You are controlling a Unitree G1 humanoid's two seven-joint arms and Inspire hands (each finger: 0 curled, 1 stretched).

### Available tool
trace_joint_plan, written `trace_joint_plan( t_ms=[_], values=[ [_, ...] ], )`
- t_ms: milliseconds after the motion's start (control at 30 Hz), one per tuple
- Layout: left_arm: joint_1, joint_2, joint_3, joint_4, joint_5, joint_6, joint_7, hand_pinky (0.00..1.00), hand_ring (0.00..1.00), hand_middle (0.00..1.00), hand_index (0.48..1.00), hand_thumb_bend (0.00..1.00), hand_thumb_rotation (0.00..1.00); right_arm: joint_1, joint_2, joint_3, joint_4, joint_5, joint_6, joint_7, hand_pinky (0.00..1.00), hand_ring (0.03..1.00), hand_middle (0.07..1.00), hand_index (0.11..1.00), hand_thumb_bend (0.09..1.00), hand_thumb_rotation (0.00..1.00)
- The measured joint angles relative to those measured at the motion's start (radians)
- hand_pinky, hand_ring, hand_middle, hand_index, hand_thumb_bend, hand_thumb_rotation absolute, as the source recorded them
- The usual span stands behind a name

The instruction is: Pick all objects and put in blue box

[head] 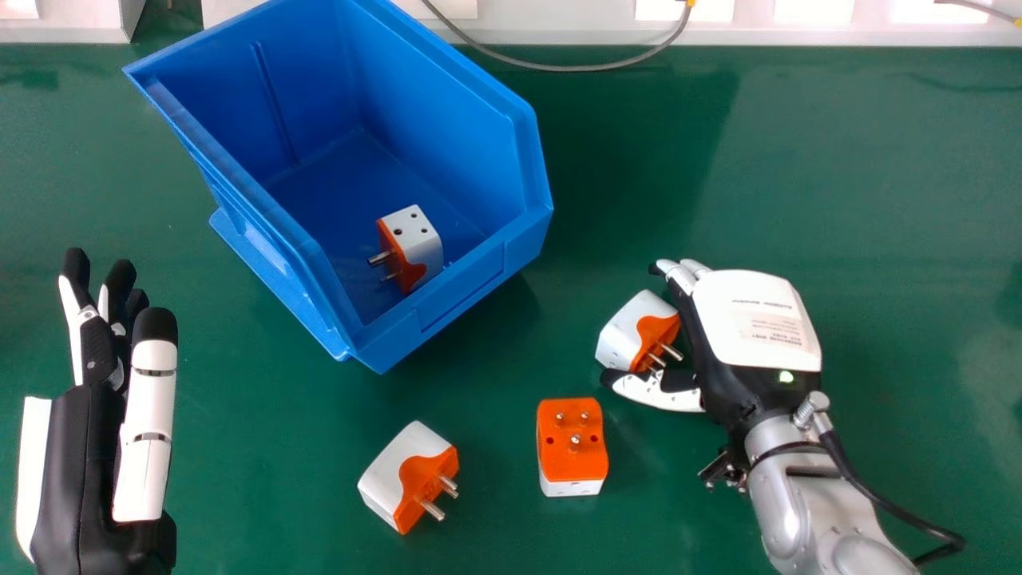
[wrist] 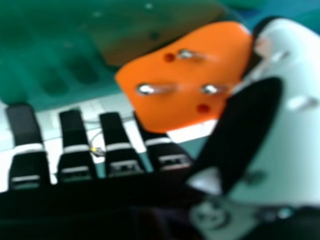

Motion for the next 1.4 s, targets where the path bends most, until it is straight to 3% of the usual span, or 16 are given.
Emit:
trace_joint_plan(
  t_ms=[167,333,400,667,900,1167,1400],
  values=[
    [0.0,-0.001,-0.001,-0.003,0.002,0.0,0.001,1.0,1.0,1.0,1.0,0.39,0.88,-0.058,0.004,0.017,0.066,0.001,-0.015,-0.031,0.25,0.309,0.383,0.429,0.4,0.33],
    [0.005,0.0,0.0,-0.005,0.001,0.001,0.001,1.0,1.0,1.0,1.0,0.39,0.88,-0.1,0.01,0.0,0.095,0.069,-0.035,-0.01,0.12,0.165,0.24,0.303,0.372,0.36],
    [0.002,-0.001,0.0,-0.007,0.001,0.001,0.001,1.0,1.0,1.0,1.0,0.4,0.87,-0.103,0.012,-0.01,0.093,0.085,-0.04,-0.01,0.1,0.15,0.221,0.287,0.368,0.35],
    [0.001,-0.002,0.0,-0.006,-0.001,0.0,0.001,1.0,1.0,1.0,1.0,0.39,0.86,-0.088,0.007,-0.012,0.085,0.119,-0.05,-0.009,0.15,0.216,0.307,0.369,0.339,0.32],
    [0.001,-0.005,-0.002,-0.005,0.002,-0.001,0.002,1.0,1.0,1.0,1.0,0.41,0.85,0.008,-0.014,-0.02,-0.069,0.118,-0.021,0.014,0.08,0.139,0.204,0.27,0.344,0.31],
    [0.002,-0.009,-0.003,-0.006,0.002,0.002,0.003,1.0,1.0,1.0,1.0,0.4,0.85,0.208,-0.068,-0.046,-0.458,0.113,-0.017,0.073,0.06,0.097,0.152,0.192,0.357,0.19],
    [0.003,-0.016,-0.004,-0.009,0.017,0.007,0.01,1.0,1.0,1.0,1.0,0.43,0.85,0.27,-0.083,-0.068,-0.715,0.075,-0.056,0.113,0.05,0.08,0.137,0.174,0.353,0.11]
  ],
)
